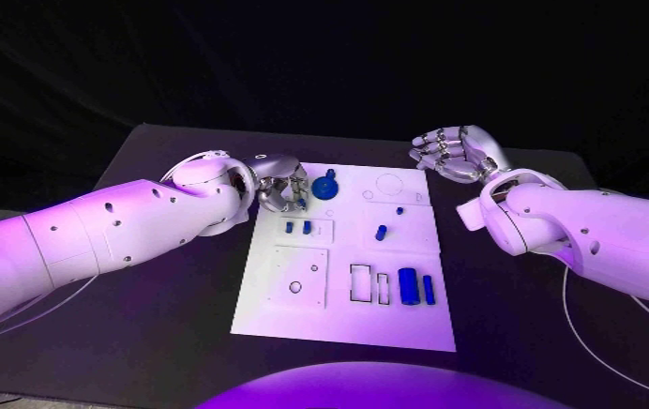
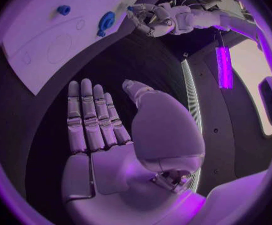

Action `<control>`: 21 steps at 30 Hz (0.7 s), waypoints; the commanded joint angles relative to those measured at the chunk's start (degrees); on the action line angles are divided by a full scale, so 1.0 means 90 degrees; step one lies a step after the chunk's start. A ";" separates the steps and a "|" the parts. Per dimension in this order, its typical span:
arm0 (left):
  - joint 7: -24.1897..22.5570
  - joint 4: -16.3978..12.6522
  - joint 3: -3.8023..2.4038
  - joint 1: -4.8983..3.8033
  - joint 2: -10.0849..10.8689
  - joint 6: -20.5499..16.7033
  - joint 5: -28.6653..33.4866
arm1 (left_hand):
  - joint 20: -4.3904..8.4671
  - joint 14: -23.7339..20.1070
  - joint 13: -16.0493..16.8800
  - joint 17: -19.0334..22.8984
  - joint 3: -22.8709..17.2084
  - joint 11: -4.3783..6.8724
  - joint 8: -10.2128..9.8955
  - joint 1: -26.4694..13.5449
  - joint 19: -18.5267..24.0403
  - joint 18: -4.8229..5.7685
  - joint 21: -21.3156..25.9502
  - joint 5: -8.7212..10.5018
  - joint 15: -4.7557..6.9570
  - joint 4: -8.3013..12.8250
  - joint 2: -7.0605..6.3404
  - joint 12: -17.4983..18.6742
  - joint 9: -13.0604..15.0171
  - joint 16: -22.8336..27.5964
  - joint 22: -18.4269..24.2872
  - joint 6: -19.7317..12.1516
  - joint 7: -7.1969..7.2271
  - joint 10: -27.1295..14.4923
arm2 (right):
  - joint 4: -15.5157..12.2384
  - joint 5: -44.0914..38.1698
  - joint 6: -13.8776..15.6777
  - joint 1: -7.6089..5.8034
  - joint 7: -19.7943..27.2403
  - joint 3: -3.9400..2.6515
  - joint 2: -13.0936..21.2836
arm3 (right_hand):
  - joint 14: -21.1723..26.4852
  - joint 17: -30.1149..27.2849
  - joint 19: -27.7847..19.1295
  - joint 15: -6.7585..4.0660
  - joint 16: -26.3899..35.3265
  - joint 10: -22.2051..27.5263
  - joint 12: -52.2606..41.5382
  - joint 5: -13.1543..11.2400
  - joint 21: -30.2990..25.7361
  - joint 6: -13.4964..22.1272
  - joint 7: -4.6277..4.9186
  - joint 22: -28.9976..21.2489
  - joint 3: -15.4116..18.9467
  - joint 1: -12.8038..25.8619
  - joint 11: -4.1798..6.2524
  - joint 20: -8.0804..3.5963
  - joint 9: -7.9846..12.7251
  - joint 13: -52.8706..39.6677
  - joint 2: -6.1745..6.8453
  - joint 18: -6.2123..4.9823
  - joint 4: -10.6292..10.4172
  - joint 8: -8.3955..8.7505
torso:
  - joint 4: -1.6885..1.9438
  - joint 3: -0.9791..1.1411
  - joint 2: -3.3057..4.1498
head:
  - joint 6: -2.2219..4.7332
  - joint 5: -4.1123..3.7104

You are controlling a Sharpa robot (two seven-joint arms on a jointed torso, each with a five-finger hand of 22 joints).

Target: Assemble the parts on the task board

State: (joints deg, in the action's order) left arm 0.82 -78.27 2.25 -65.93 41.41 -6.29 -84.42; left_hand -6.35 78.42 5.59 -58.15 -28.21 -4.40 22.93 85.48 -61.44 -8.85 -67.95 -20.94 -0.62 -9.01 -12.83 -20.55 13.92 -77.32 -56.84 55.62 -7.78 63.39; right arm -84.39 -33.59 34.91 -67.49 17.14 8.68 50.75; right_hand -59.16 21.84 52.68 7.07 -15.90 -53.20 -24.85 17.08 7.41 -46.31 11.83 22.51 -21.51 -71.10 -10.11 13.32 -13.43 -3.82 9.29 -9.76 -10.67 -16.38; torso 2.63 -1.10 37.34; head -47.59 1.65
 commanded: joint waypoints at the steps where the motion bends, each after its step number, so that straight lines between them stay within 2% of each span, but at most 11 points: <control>1: 0.0005 0.0014 0.0003 0.0005 -0.0031 0.0126 0.0043 | -0.0019 0.0004 -0.0007 0.0005 0.0040 0.0007 -0.0022 -0.0055 0.0002 0.0051 0.0007 0.0025 0.0011 -0.0010 -0.0009 0.0031 0.0007 -0.0004 -0.0004 0.0061 -0.0004 0.0054 | -0.0007 -0.0049 -0.0089 0.0004 0.0032 -0.0001 -0.0002 | 0.0004 0.0008 0.0016 0.0024 0.0041 0.0054 -0.0003 0.0041 -0.0026 0.0003 0.0228 -0.0009 0.0008 -0.0009 -0.0001 0.0047 0.0009 0.0007 -0.0039 -0.0072 0.0021 0.0016 | 0.0001 0.0001 -0.0001 | -0.0002 -0.0010; 21: 0.0016 0.0069 0.0036 0.0010 -0.0124 0.0296 0.0038 | -0.0015 -0.0002 -0.0005 0.0011 0.0039 0.0013 -0.0025 -0.0049 0.0013 0.0048 0.0018 0.0027 0.0016 -0.0002 -0.0004 0.0041 0.0011 -0.0004 0.0008 0.0072 0.0001 0.0072 | -0.0016 -0.0047 -0.0087 0.0004 0.0034 -0.0001 0.0000 | 0.0004 0.0008 0.0016 0.0024 0.0041 0.0054 -0.0003 0.0041 -0.0026 0.0003 0.0228 -0.0009 0.0008 -0.0009 -0.0001 0.0047 0.0009 0.0007 -0.0039 -0.0072 0.0021 0.0016 | 0.0003 -0.0001 -0.0002 | -0.0027 -0.0026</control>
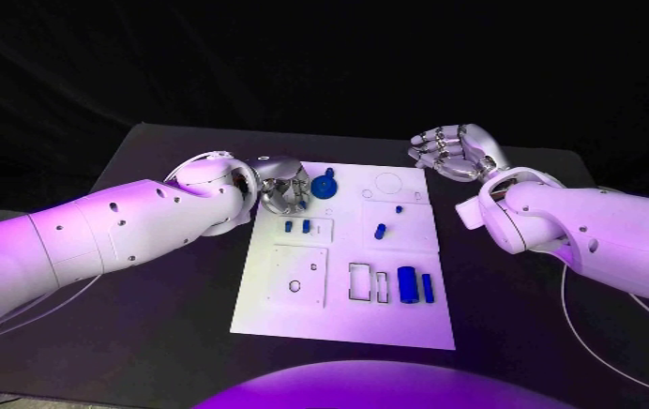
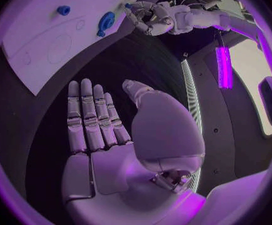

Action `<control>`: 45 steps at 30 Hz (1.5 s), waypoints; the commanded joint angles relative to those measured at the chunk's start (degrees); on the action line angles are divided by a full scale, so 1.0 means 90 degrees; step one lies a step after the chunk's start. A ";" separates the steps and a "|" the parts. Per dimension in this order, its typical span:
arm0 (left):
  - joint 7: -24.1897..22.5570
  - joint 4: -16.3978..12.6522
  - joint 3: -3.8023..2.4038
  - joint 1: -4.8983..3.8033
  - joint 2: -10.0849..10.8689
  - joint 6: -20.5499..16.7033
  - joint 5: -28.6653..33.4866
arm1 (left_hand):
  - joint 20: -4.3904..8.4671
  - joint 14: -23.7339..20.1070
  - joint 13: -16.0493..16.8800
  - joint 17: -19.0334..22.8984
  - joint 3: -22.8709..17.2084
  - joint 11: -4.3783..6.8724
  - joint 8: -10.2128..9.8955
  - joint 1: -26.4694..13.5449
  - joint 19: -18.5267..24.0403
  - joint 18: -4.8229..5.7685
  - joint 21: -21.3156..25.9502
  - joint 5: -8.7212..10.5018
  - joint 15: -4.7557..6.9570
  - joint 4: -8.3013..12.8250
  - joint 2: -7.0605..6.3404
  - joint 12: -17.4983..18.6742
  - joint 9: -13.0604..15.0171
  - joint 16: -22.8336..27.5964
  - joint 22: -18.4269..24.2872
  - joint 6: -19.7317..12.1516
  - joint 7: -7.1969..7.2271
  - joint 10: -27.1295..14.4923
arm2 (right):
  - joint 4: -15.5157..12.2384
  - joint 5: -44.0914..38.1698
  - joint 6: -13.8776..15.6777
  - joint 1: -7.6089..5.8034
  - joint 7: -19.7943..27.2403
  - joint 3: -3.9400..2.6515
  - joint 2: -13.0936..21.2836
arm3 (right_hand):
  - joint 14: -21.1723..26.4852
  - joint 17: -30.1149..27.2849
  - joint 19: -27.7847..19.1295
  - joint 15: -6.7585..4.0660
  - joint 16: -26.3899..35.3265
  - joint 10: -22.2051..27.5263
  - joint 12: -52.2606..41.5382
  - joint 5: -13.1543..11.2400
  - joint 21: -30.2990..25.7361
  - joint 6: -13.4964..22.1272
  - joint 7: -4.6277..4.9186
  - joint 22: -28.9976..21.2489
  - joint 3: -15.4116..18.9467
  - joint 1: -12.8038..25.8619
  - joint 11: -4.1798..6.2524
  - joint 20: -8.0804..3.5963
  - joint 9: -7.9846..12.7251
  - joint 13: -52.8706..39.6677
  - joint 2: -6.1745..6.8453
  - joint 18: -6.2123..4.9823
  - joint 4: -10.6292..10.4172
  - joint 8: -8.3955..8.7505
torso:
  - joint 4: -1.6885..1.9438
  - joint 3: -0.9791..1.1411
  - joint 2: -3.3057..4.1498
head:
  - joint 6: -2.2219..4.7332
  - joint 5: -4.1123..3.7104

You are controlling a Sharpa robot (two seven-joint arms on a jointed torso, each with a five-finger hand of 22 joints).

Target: Assemble the parts on the task board

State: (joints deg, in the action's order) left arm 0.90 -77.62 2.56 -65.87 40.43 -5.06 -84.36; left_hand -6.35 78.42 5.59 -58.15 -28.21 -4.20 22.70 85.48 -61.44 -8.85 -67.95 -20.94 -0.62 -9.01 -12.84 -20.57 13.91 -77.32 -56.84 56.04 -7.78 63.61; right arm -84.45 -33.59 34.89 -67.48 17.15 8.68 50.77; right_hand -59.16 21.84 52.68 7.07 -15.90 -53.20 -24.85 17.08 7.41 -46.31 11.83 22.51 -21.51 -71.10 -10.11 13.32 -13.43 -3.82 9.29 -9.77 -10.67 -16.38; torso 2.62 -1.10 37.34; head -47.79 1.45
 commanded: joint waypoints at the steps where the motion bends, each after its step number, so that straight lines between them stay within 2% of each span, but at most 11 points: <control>1: 0.0008 -0.0004 0.0001 0.0003 -0.0017 0.0168 0.0030 | -0.0015 -0.0001 -0.0006 0.0011 0.0038 -0.0010 0.0000 -0.0049 0.0013 0.0048 0.0018 0.0027 0.0016 -0.0002 -0.0004 0.0043 0.0011 -0.0004 0.0009 0.0026 0.0001 0.0049 | -0.0009 -0.0047 -0.0085 0.0003 0.0033 -0.0001 -0.0001 | 0.0004 0.0008 0.0016 0.0024 0.0041 0.0054 -0.0003 0.0041 -0.0026 0.0003 0.0228 -0.0010 0.0008 -0.0009 -0.0001 0.0047 0.0009 0.0007 -0.0039 -0.0071 0.0021 0.0016 | 0.0004 -0.0001 -0.0002 | -0.0004 -0.0004; 20: 0.0074 -0.0005 0.0006 0.0003 0.0000 0.0234 0.0012 | 0.0000 -0.0044 -0.0001 0.0091 0.0047 -0.0023 -0.0049 -0.0033 0.0049 0.0041 0.0055 0.0030 0.0015 0.0038 -0.0006 0.0117 0.0014 0.0009 0.0049 0.0011 -0.0015 0.0052 | -0.0004 -0.0046 -0.0079 0.0003 0.0034 -0.0001 -0.0005 | -0.0002 0.0012 0.0025 0.0025 0.0058 0.0059 -0.0008 0.0044 -0.0036 0.0004 0.0229 -0.0029 0.0020 0.0002 -0.0002 0.0048 0.0012 0.0007 -0.0040 -0.0071 0.0016 0.0016 | 0.0006 -0.0003 -0.0002 | -0.0030 -0.0014; 25: 0.0076 -0.0004 0.0006 0.0003 0.0004 0.0239 0.0028 | -0.0022 -0.0062 0.0009 0.0125 0.0046 -0.0071 -0.0257 -0.0065 0.0036 0.0048 0.0063 0.0018 -0.0027 0.0044 -0.0037 0.0229 -0.0044 -0.0017 0.0043 -0.0212 -0.0083 0.0030 | 0.0001 -0.0044 -0.0077 0.0003 0.0035 -0.0001 -0.0008 | -0.0002 0.0012 0.0025 0.0025 0.0058 0.0059 -0.0008 0.0044 -0.0036 0.0004 0.0229 -0.0029 0.0020 0.0002 -0.0002 0.0048 0.0012 0.0007 -0.0040 -0.0071 0.0016 0.0016 | 0.0007 -0.0005 -0.0001 | -0.0030 -0.0012; 34: 0.0068 -0.0006 0.0006 0.0003 0.0008 0.0207 0.0069 | -0.0059 -0.0087 0.0024 0.0198 0.0072 -0.0116 -0.0435 -0.0182 0.0044 0.0045 0.0095 0.0009 -0.0068 -0.0005 -0.0137 0.0326 -0.0096 -0.0031 0.0073 -0.0389 -0.0134 -0.0009 | 0.0008 -0.0044 -0.0070 0.0004 0.0036 -0.0001 -0.0011 | -0.0002 0.0012 0.0025 0.0025 0.0058 0.0059 -0.0008 0.0044 -0.0036 0.0004 0.0229 -0.0029 0.0020 0.0002 -0.0002 0.0048 0.0012 0.0007 -0.0040 -0.0071 0.0016 0.0016 | 0.0008 -0.0007 -0.0003 | -0.0028 -0.0009; 45: 0.0083 -0.0002 0.0006 0.0003 0.0011 0.0148 0.0081 | -0.0070 -0.0094 0.0038 0.0219 0.0070 -0.0131 -0.0516 -0.0209 0.0034 0.0045 0.0100 0.0007 -0.0079 -0.0022 -0.0165 0.0351 -0.0121 -0.0041 0.0074 -0.0478 -0.0160 -0.0008 | 0.0012 -0.0044 -0.0072 0.0006 0.0037 -0.0001 -0.0012 | -0.0001 0.0013 0.0026 0.0027 0.0066 0.0063 -0.0007 0.0044 -0.0040 0.0008 0.0230 -0.0035 0.0024 0.0002 -0.0003 0.0048 0.0013 0.0008 -0.0038 -0.0071 0.0017 0.0018 | 0.0005 -0.0003 -0.0004 | -0.0020 -0.0008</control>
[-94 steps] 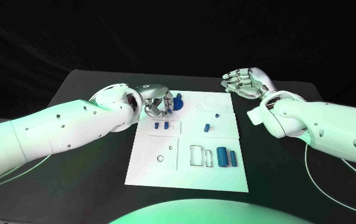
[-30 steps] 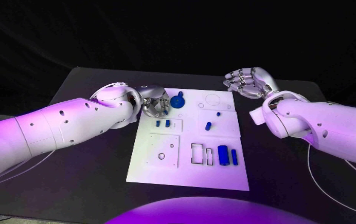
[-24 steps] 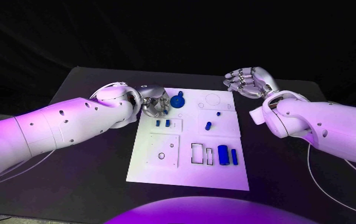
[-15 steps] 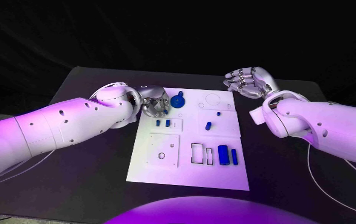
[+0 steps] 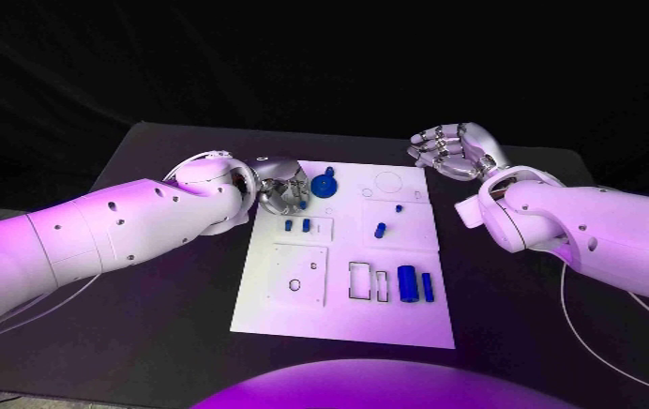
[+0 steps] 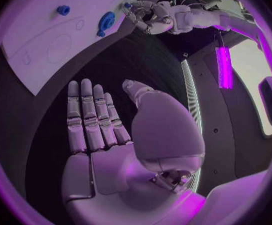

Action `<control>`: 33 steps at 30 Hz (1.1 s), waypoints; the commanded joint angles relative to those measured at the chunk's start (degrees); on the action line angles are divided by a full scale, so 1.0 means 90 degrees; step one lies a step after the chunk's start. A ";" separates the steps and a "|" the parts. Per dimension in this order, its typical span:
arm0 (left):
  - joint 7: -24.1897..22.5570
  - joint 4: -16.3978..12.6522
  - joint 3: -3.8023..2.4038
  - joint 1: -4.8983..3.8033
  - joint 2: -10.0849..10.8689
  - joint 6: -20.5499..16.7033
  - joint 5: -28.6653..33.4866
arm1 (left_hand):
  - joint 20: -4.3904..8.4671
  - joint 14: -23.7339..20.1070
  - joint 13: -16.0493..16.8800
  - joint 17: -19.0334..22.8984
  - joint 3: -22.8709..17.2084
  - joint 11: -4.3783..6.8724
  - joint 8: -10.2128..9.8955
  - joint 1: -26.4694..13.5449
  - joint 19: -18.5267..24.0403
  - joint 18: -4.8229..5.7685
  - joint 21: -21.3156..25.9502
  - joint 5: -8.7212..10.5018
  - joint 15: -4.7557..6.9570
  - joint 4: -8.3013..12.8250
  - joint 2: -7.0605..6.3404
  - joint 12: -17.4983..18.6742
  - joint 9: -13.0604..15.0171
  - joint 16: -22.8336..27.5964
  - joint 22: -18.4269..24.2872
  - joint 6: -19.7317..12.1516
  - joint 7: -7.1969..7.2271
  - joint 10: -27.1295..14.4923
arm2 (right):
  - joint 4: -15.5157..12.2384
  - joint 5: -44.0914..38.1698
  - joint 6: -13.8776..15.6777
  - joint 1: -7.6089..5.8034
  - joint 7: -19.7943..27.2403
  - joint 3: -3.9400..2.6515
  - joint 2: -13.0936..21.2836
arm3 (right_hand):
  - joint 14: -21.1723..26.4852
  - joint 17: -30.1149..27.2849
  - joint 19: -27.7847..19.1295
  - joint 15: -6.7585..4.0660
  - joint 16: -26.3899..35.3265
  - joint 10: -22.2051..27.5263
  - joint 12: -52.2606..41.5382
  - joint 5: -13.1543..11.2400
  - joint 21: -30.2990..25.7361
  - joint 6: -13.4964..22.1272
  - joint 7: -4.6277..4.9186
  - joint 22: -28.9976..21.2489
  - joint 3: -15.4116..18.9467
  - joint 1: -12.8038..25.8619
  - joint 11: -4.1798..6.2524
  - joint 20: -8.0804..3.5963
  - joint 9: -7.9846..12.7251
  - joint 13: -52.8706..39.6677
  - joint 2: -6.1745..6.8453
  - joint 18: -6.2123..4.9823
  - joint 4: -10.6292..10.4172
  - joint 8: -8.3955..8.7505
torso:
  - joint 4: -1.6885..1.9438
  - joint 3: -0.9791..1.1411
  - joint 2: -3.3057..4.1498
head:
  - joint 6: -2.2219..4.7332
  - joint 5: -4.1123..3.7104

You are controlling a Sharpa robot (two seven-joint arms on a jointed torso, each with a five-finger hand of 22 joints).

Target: Assemble the parts on the task board

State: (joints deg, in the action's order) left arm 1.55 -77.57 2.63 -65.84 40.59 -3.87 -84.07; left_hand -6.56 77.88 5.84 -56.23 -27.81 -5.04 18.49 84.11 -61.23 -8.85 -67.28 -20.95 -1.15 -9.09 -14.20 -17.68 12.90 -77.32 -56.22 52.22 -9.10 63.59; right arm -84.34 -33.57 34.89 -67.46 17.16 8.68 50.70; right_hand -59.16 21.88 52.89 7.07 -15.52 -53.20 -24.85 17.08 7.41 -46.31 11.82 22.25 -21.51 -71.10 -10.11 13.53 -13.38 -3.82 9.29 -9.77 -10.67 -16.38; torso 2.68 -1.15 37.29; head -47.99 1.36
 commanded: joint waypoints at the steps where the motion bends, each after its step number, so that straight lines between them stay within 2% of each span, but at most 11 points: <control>1: 0.0012 -0.0007 -0.0002 0.0000 -0.0005 0.0011 0.0049 | -0.0050 -0.0037 0.0014 0.0012 0.0022 -0.0040 -0.0069 -0.0057 0.0010 0.0045 0.0029 0.0007 -0.0023 -0.0013 -0.0017 0.0035 -0.0016 -0.0044 0.0008 -0.0079 -0.0017 -0.0004 | -0.0001 -0.0046 -0.0075 0.0003 0.0032 -0.0001 -0.0005 | -0.0001 0.0007 0.0002 0.0027 0.0024 0.0063 -0.0007 0.0044 -0.0040 0.0008 0.0230 -0.0006 0.0024 0.0002 -0.0003 0.0025 0.0008 0.0008 -0.0038 -0.0070 0.0018 0.0018 | -0.0001 0.0004 0.0003 | 0.0004 0.0002; 12: 0.0117 -0.0021 -0.0005 0.0001 0.0065 -0.0022 0.0047 | -0.0069 -0.0124 0.0026 0.0208 0.0021 -0.0069 -0.0173 -0.0077 0.0047 0.0032 0.0080 0.0007 -0.0046 -0.0026 -0.0070 0.0092 -0.0048 0.0017 0.0073 -0.0196 -0.0050 -0.0057 | 0.0014 -0.0162 -0.0195 0.0009 -0.0142 -0.0001 0.0008 | 0.0027 0.0009 -0.0014 0.0050 0.0091 0.0162 0.0040 -0.0047 -0.0082 0.0041 0.0254 -0.0059 0.0049 -0.0042 -0.0032 0.0040 0.0021 0.0019 -0.0008 -0.0064 0.0067 0.0034 | -0.0003 -0.0003 0.0003 | 0.0012 -0.0002; 18: 0.0055 -0.0115 -0.0045 0.0000 0.0240 -0.0121 0.0350 | -0.0109 -0.0241 -0.0009 0.0449 0.0050 -0.0119 -0.0299 -0.0148 0.0146 0.0006 0.0200 0.0013 -0.0090 -0.0098 -0.0144 0.0270 -0.0078 0.0091 0.0211 -0.0365 -0.0047 -0.0356 | 0.0102 -0.0490 -0.0494 0.0010 -0.0395 -0.0001 0.0018 | -0.0175 0.0074 0.0138 -0.0003 0.0082 0.0195 0.0108 -0.0563 -0.0051 -0.0067 0.0208 -0.0117 -0.0090 -0.0398 0.0003 0.0008 0.0022 0.0015 -0.0040 -0.0084 0.0398 -0.0012 | 0.0006 -0.0004 -0.0006 | 0.0028 -0.0032; 19: -0.0004 -0.0150 -0.0072 -0.0002 0.0310 -0.0188 0.0602 | -0.0120 -0.0268 -0.0019 0.0514 0.0059 -0.0138 -0.0310 -0.0161 0.0178 -0.0003 0.0235 0.0014 -0.0103 -0.0115 -0.0150 0.0303 -0.0078 0.0109 0.0255 -0.0379 -0.0049 -0.0415 | 0.0129 -0.0651 -0.0606 0.0010 -0.0487 -0.0001 0.0023 | -0.0419 0.0144 0.0329 -0.0085 -0.0046 0.0103 0.0107 -0.0611 0.0060 -0.0151 0.0158 -0.0081 -0.0187 -0.0505 0.0063 -0.0069 0.0021 0.0016 -0.0025 -0.0090 0.0527 -0.0037 | 0.0008 -0.0002 -0.0009 | 0.0033 -0.0037; 20: -0.0061 -0.0173 -0.0096 -0.0004 0.0361 -0.0247 0.0832 | -0.0150 -0.0509 -0.0046 0.0992 0.0089 -0.0182 -0.0314 -0.0185 0.0405 -0.0059 0.0445 0.0015 -0.0139 -0.0146 -0.0161 0.0376 -0.0071 0.0315 0.0520 -0.0378 -0.0064 -0.0557 | 0.0145 -0.0799 -0.0696 0.0010 -0.0557 -0.0001 0.0028 | -0.0590 0.0195 0.0462 -0.0147 -0.0138 0.0049 0.0120 -0.0623 0.0146 -0.0207 0.0127 -0.0045 -0.0262 -0.0575 0.0098 -0.0130 0.0021 0.0021 -0.0009 -0.0092 0.0612 -0.0049 | 0.0008 0.0001 -0.0008 | 0.0040 -0.0041; 25: -0.0497 -0.0279 -0.0169 -0.0033 0.0575 -0.0671 0.2077 | -0.0179 -0.0551 -0.0058 0.1096 0.0158 -0.0208 -0.0315 -0.0258 0.0483 -0.0081 0.0547 0.0016 -0.0166 -0.0232 -0.0138 0.0404 -0.0060 0.0344 0.0630 -0.0366 -0.0102 -0.0634 | 0.0168 -0.1598 -0.1169 0.0004 -0.0895 -0.0007 0.0050 | -0.1750 0.0734 0.1287 -0.0512 -0.0967 -0.0500 0.0384 -0.0691 0.1006 -0.0573 -0.0048 0.0493 -0.0631 -0.0622 0.0330 -0.0553 0.0060 0.0023 0.0072 -0.0076 0.0985 -0.0042 | 0.0007 0.0011 -0.0009 | 0.0069 -0.0054; 26: -0.0636 -0.0307 -0.0180 -0.0039 0.0623 -0.0795 0.2417 | -0.0209 -0.1018 -0.0079 0.1916 0.0208 -0.0238 -0.0295 -0.0236 0.0932 -0.0188 0.0987 0.0008 -0.0190 -0.0262 -0.0106 0.0437 -0.0041 0.0763 0.1145 -0.0312 -0.0122 -0.0744 | 0.0160 -0.1834 -0.1301 -0.0001 -0.0985 -0.0010 0.0058 | -0.1912 0.0869 0.1395 -0.0570 -0.1170 -0.0625 0.0464 -0.0685 0.1227 -0.0648 -0.0084 0.0662 -0.0684 -0.0609 0.0378 -0.0631 0.0069 0.0024 0.0076 -0.0067 0.1053 -0.0032 | 0.0004 0.0010 -0.0006 | 0.0083 -0.0070; 27: -0.0753 -0.0330 -0.0186 -0.0044 0.0660 -0.0893 0.2701 | -0.0211 -0.1008 -0.0077 0.1895 0.0207 -0.0240 -0.0292 -0.0227 0.0935 -0.0191 0.1006 0.0005 -0.0194 -0.0271 -0.0081 0.0428 -0.0038 0.0758 0.1158 -0.0301 -0.0138 -0.0738 | 0.0150 -0.2036 -0.1410 -0.0007 -0.1057 -0.0012 0.0063 | -0.2056 0.1033 0.1464 -0.0621 -0.1418 -0.0762 0.0561 -0.0662 0.1485 -0.0731 -0.0117 0.0875 -0.0748 -0.0597 0.0421 -0.0706 0.0079 0.0022 0.0077 -0.0055 0.1140 -0.0018 | 0.0003 0.0008 -0.0006 | 0.0101 -0.0091; 29: -0.1016 -0.0380 -0.0196 -0.0050 0.0731 -0.1071 0.3339 | -0.0214 -0.1069 -0.0057 0.2052 0.0209 -0.0235 -0.0293 -0.0213 0.0938 -0.0193 0.1057 0.0005 -0.0191 -0.0297 -0.0041 0.0357 -0.0032 0.0826 0.1194 -0.0287 -0.0146 -0.0650 | 0.0123 -0.2476 -0.1635 -0.0026 -0.1215 -0.0019 0.0075 | -0.2247 0.1431 0.1468 -0.0696 -0.2043 -0.1014 0.0810 -0.0656 0.2072 -0.0867 -0.0188 0.1402 -0.0883 -0.0474 0.0459 -0.0804 0.0096 0.0015 0.0074 -0.0033 0.1278 0.0036 | -0.0004 0.0001 -0.0003 | 0.0118 -0.0112; 32: -0.1388 -0.0462 -0.0204 -0.0055 0.0823 -0.1240 0.4391 | -0.0222 -0.1552 -0.0052 0.2722 0.0192 -0.0269 -0.0242 -0.0137 0.1052 -0.0189 0.1303 0.0006 -0.0207 -0.0311 0.0006 0.0294 0.0005 0.1327 0.1346 -0.0148 -0.0191 -0.0668 | 0.0072 -0.3166 -0.1922 -0.0063 -0.1454 -0.0027 0.0089 | -0.2435 0.1697 0.1501 -0.0740 -0.2526 -0.1168 0.0968 -0.0660 0.2482 -0.0921 -0.0217 0.1764 -0.0967 -0.0386 0.0512 -0.0837 0.0097 0.0003 0.0093 -0.0043 0.1368 0.0077 | -0.0018 -0.0005 -0.0005 | 0.0157 -0.0173; 33: -0.1621 -0.0534 -0.0207 -0.0057 0.0890 -0.1337 0.5194 | -0.0227 -0.1589 -0.0049 0.2795 0.0170 -0.0269 -0.0207 -0.0094 0.1066 -0.0192 0.1379 0.0003 -0.0210 -0.0302 0.0054 0.0264 0.0024 0.1415 0.1398 -0.0072 -0.0202 -0.0658 | 0.0028 -0.3676 -0.2110 -0.0093 -0.1633 -0.0031 0.0100 | -0.2662 0.2152 0.1577 -0.0761 -0.3211 -0.1247 0.1093 -0.0667 0.2807 -0.0943 -0.0231 0.2041 -0.1022 -0.0304 0.0559 -0.0857 0.0087 0.0000 0.0151 -0.0051 0.1424 0.0105 | -0.0013 -0.0005 0.0000 | 0.0171 -0.0219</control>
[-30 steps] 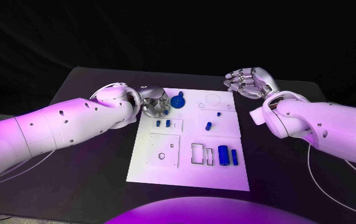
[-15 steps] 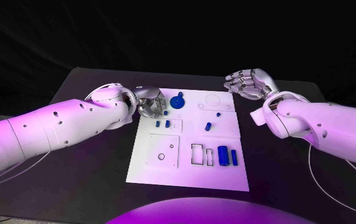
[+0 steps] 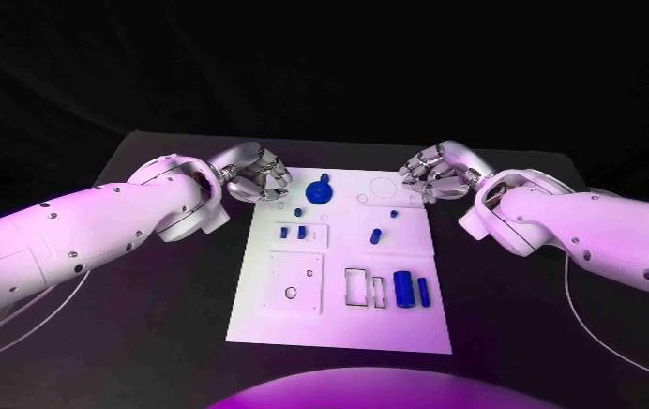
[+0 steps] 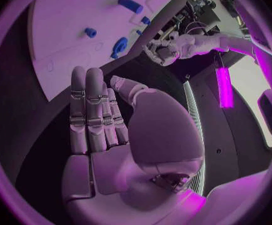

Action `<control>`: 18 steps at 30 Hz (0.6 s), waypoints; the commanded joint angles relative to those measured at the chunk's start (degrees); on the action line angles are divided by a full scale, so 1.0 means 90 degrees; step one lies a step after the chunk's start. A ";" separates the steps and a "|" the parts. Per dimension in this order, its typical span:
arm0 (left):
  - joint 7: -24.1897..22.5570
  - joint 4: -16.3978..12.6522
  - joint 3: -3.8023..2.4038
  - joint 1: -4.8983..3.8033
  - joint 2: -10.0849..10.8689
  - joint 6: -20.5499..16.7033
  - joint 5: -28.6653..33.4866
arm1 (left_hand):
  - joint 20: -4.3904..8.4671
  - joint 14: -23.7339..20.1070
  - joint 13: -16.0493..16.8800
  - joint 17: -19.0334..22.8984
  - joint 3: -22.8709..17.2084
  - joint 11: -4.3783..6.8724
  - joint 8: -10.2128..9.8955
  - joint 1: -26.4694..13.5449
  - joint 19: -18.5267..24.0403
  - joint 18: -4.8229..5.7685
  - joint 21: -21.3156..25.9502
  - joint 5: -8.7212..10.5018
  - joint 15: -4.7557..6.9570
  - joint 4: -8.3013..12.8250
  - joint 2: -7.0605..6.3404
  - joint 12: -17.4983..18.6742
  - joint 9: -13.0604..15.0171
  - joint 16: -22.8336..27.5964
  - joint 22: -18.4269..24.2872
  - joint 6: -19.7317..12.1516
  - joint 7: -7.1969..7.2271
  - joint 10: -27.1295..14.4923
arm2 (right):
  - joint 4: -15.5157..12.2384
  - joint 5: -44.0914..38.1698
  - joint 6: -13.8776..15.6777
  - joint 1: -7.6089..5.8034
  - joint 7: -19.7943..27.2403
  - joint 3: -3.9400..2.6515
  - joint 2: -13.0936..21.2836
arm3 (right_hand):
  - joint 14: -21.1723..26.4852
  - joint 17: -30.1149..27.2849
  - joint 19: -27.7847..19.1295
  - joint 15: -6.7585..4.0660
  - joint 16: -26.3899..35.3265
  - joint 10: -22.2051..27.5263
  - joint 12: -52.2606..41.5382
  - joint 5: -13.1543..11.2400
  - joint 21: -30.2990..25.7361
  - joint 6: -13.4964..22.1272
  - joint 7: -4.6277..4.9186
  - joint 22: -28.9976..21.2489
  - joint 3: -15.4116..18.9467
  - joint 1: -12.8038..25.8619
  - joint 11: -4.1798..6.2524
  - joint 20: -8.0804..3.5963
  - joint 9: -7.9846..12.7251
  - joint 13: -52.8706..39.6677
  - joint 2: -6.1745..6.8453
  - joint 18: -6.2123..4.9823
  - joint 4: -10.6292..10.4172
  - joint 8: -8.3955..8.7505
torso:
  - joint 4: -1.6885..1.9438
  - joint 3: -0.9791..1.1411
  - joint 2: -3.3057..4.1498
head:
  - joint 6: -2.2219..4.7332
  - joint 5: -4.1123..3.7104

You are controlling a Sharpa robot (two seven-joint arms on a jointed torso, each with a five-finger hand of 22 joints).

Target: Assemble the parts on the task board

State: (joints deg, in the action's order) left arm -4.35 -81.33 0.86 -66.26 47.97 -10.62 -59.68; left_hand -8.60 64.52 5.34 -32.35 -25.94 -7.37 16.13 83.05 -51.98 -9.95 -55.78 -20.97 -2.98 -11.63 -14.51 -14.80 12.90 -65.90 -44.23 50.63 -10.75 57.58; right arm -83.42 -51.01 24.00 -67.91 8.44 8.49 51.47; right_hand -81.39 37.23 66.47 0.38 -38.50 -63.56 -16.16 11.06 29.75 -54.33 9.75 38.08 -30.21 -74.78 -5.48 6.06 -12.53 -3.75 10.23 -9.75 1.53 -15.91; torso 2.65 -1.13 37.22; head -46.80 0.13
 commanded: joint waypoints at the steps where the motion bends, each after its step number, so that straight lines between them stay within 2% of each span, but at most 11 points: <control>1: -0.1040 -0.0145 -0.0010 -0.0011 0.0094 -0.0617 0.2777 | 0.0000 -0.0105 0.0012 0.0160 -0.0042 -0.0006 0.0060 0.0030 0.0038 -0.0070 0.0120 0.0006 -0.0005 -0.0020 0.0100 -0.0074 0.0028 0.0163 0.0080 0.0116 -0.0016 0.0029 | -0.0093 -0.1923 -0.0961 -0.0054 -0.0728 -0.0012 0.0018 | -0.0334 0.0986 0.0105 -0.0016 -0.1275 -0.0094 0.0199 -0.0011 0.0486 -0.0061 -0.0009 0.0421 -0.0065 0.0184 0.0030 -0.0024 -0.0015 -0.0006 0.0064 -0.0044 0.0052 0.0063 | -0.0011 -0.0007 0.0006 | 0.0042 -0.0096; 2: -0.1156 -0.0193 -0.0011 -0.0011 0.0134 -0.0662 0.3254 | 0.0000 -0.0105 0.0016 0.0176 -0.0042 0.0000 0.0064 0.0033 0.0036 -0.0071 0.0136 0.0007 -0.0002 -0.0021 0.0108 -0.0092 0.0030 0.0177 0.0092 0.0124 -0.0012 0.0050 | -0.0128 -0.2228 -0.1060 -0.0071 -0.0836 -0.0014 0.0024 | -0.0413 0.1392 0.0248 -0.0009 -0.1744 -0.0082 0.0277 -0.0013 0.0925 -0.0068 -0.0005 0.0805 -0.0078 0.0241 0.0021 -0.0022 -0.0025 -0.0004 0.0095 0.0012 0.0053 0.0072 | -0.0012 -0.0006 0.0005 | 0.0045 -0.0115; 4: -0.1296 -0.0261 -0.0011 -0.0011 0.0190 -0.0729 0.3862 | 0.0005 -0.0120 0.0035 0.0216 -0.0038 0.0018 0.0082 0.0037 0.0036 -0.0072 0.0177 0.0008 0.0012 -0.0020 0.0127 -0.0153 0.0041 0.0219 0.0122 0.0157 0.0005 0.0120 | -0.0182 -0.2626 -0.1174 -0.0091 -0.0976 -0.0016 0.0033 | -0.0495 0.1864 0.0435 0.0004 -0.2269 -0.0035 0.0371 -0.0036 0.1466 -0.0061 0.0008 0.1279 -0.0082 0.0306 -0.0002 -0.0013 -0.0034 -0.0001 0.0135 0.0091 0.0050 0.0087 | -0.0002 -0.0002 0.0008 | 0.0051 -0.0151; 5: -0.1385 -0.0306 -0.0011 -0.0010 0.0227 -0.0762 0.4250 | 0.0026 -0.0170 0.0075 0.0271 -0.0078 0.0061 0.0159 0.0122 0.0049 -0.0076 0.0224 0.0001 0.0049 0.0030 0.0225 -0.0266 0.0078 0.0293 0.0153 0.0275 0.0047 0.0251 | -0.0214 -0.2835 -0.1224 -0.0099 -0.1046 -0.0017 0.0036 | -0.0545 0.2182 0.0589 0.0028 -0.2623 0.0025 0.0440 -0.0061 0.1891 -0.0005 0.0035 0.1648 -0.0064 0.0362 -0.0032 0.0003 -0.0028 -0.0002 0.0178 0.0159 0.0043 0.0128 | -0.0001 -0.0002 0.0006 | 0.0063 -0.0172; 7: -0.1523 -0.0382 -0.0009 -0.0006 0.0290 -0.0776 0.4839 | 0.0043 -0.0209 0.0097 0.0320 -0.0060 0.0082 0.0184 0.0125 0.0066 -0.0072 0.0271 0.0003 0.0059 0.0050 0.0235 -0.0330 0.0093 0.0355 0.0182 0.0292 0.0061 0.0274 | -0.0293 -0.3299 -0.1329 -0.0115 -0.1204 -0.0019 0.0037 | -0.0579 0.2680 0.0792 0.0062 -0.3203 0.0118 0.0552 -0.0074 0.2556 0.0086 0.0050 0.2239 -0.0047 0.0397 -0.0069 0.0035 -0.0026 -0.0013 0.0227 0.0252 0.0060 0.0208 | 0.0006 -0.0001 0.0008 | 0.0078 -0.0187; 13: -0.1870 -0.0595 -0.0005 0.0010 0.0448 -0.0689 0.5783 | 0.0044 -0.0283 0.0158 0.0417 0.0114 0.0114 0.0218 -0.0058 0.0119 -0.0062 0.0440 0.0021 0.0069 -0.0027 0.0180 -0.0496 0.0118 0.0449 0.0286 0.0282 0.0097 0.0317 | -0.0427 -0.4186 -0.1463 -0.0129 -0.1545 -0.0020 -0.0020 | -0.0589 0.3195 0.0992 0.0121 -0.3822 0.0238 0.0648 -0.0097 0.3302 0.0105 0.0107 0.2916 0.0049 0.0426 -0.0125 0.0101 -0.0054 -0.0027 0.0269 0.0357 0.0074 0.0254 | 0.0006 -0.0009 0.0017 | 0.0104 -0.0194; 18: -0.1977 -0.0685 -0.0004 0.0015 0.0502 -0.0634 0.6022 | 0.0044 -0.0312 0.0181 0.0452 0.0191 0.0133 0.0260 -0.0104 0.0122 -0.0063 0.0527 0.0025 0.0079 -0.0059 0.0167 -0.0561 0.0140 0.0478 0.0344 0.0327 0.0117 0.0345 | -0.0476 -0.4536 -0.1404 -0.0123 -0.1765 -0.0019 -0.0100 | -0.0599 0.3387 0.1111 0.0128 -0.4037 0.0211 0.0638 -0.0077 0.3647 0.0089 0.0105 0.3223 0.0065 0.0422 -0.0124 0.0118 -0.0071 -0.0037 0.0251 0.0412 0.0068 0.0257 | 0.0003 -0.0009 0.0017 | 0.0101 -0.0207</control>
State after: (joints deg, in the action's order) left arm -18.62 -87.10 0.86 -66.12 52.47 -16.19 -11.88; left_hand -8.30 62.12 6.92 -28.33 -24.49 -6.15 18.08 82.62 -51.27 -9.89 -51.24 -20.97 -2.16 -12.25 -12.97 -19.46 14.11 -61.79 -41.20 53.38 -9.82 60.24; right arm -87.49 -85.12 13.15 -69.05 -3.90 8.34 50.75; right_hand -84.01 67.56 76.15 1.24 -74.69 -61.79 -10.72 10.41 62.39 -53.63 10.66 66.92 -30.02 -71.39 -6.64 7.28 -13.12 -4.04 12.44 -6.63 2.13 -13.82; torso 2.68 -1.19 37.35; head -45.87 -1.67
